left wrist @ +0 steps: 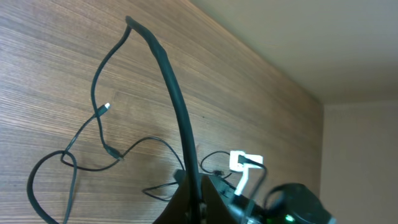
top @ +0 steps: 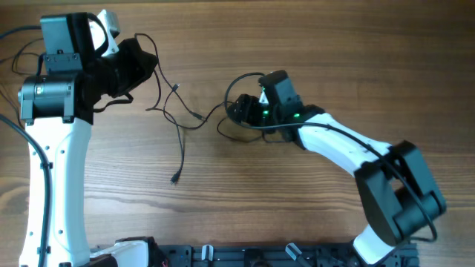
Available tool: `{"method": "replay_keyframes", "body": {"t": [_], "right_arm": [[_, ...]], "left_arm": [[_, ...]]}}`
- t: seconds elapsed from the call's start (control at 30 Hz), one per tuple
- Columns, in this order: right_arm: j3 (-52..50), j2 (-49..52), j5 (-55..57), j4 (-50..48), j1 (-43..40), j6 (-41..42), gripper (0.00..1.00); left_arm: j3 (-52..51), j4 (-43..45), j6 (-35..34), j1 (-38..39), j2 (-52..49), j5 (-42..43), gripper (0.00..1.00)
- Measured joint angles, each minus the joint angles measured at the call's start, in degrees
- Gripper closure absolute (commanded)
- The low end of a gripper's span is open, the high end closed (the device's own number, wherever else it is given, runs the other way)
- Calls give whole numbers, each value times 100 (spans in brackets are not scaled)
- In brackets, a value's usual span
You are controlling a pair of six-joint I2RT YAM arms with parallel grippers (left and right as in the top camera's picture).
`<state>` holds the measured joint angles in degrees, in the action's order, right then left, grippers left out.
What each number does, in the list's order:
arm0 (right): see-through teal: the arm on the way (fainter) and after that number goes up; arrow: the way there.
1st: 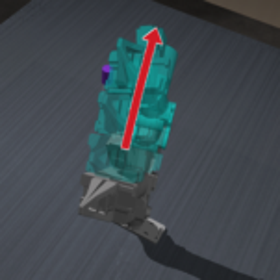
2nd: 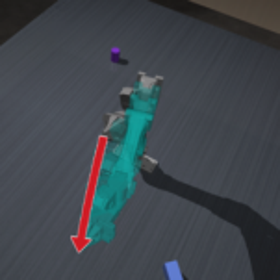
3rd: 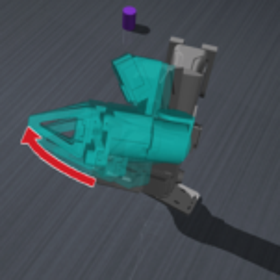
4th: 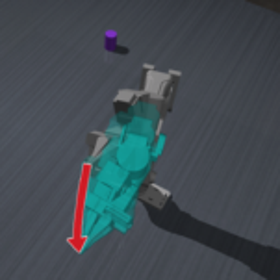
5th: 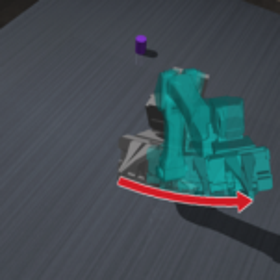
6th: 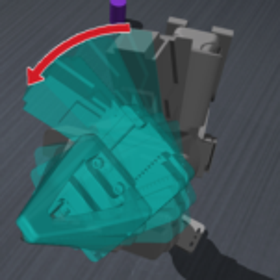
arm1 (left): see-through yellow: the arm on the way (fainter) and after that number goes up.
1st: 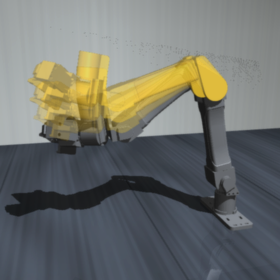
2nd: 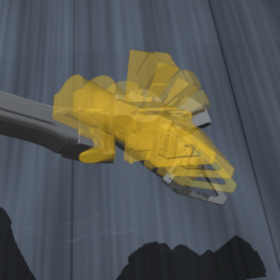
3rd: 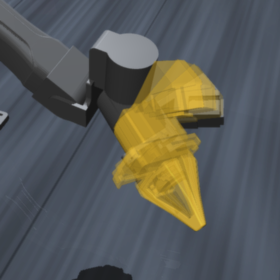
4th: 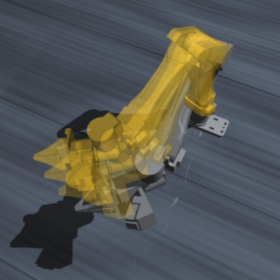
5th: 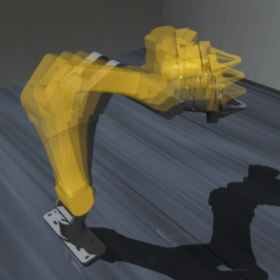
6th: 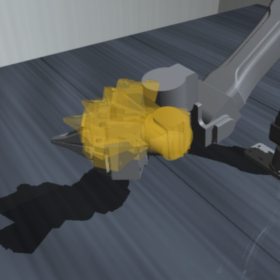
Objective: Untangle cables
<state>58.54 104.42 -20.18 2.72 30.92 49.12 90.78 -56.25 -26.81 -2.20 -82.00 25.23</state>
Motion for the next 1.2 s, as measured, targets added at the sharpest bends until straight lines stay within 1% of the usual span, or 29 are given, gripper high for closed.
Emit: {"method": "replay_keyframes", "body": {"t": [0.07,0.13,0.2,0.23,0.33,0.43,0.5,0.6,0.73,0.8,0.9,0.93,0.97,1.0,1.03,1.1,1.13,1.2], "right_arm": [[-2,92,-125,-151,46,9,96],[-2,92,-192,-144,2,-221,96],[15,79,-208,262,-199,-566,96],[33,46,-155,695,-341,-673,96],[0,-330,435,2168,-1292,-1095,96],[-7,-940,1156,3018,-2347,-1539,96],[0,-1394,1565,3318,-3049,-1917,96],[7,-1871,1838,3451,-3967,-2315,96],[7,-1893,1897,3456,-4653,-2376,96],[7,-1862,2033,3473,-4817,-2347,96],[7,-1670,2524,3783,-4859,-1998,95],[7,-1622,2588,3818,-4859,-1934,92],[7,-1558,2647,3847,-4859,-1875,77],[7,-1521,2675,3862,-4859,-1825,67],[7,-1464,2688,3858,-4861,-1790,53],[7,-1360,2660,3847,-4859,-1731,37],[7,-1309,2608,3851,-4859,-1714,34],[7,-1241,2444,3853,-4859,-1705,32]], "left_arm": [[0,-9,0,0,0,20,96],[0,-7,2,0,0,17,96],[0,-7,2,-28,0,15,96],[0,-7,2,-57,0,17,96],[0,-4,2,-308,9,20,96],[0,-9,2,-645,15,-2,96],[0,9,2,-898,15,-2,96],[0,140,2,-1228,15,0,96],[0,483,2,-1467,15,-9,96],[0,732,2,-1526,17,-11,96],[-4,1163,2,-1556,17,-28,96],[-7,1377,2,-1554,17,-26,96],[-15,1539,2,-1554,17,-31,96],[-22,1755,0,-1554,17,-31,96],[-26,2046,4,-1554,17,-31,96],[-28,2573,2,-1554,22,-31,96],[-33,2905,4,-1554,22,-33,96],[-44,3547,20,-1554,11,-28,96]]}}
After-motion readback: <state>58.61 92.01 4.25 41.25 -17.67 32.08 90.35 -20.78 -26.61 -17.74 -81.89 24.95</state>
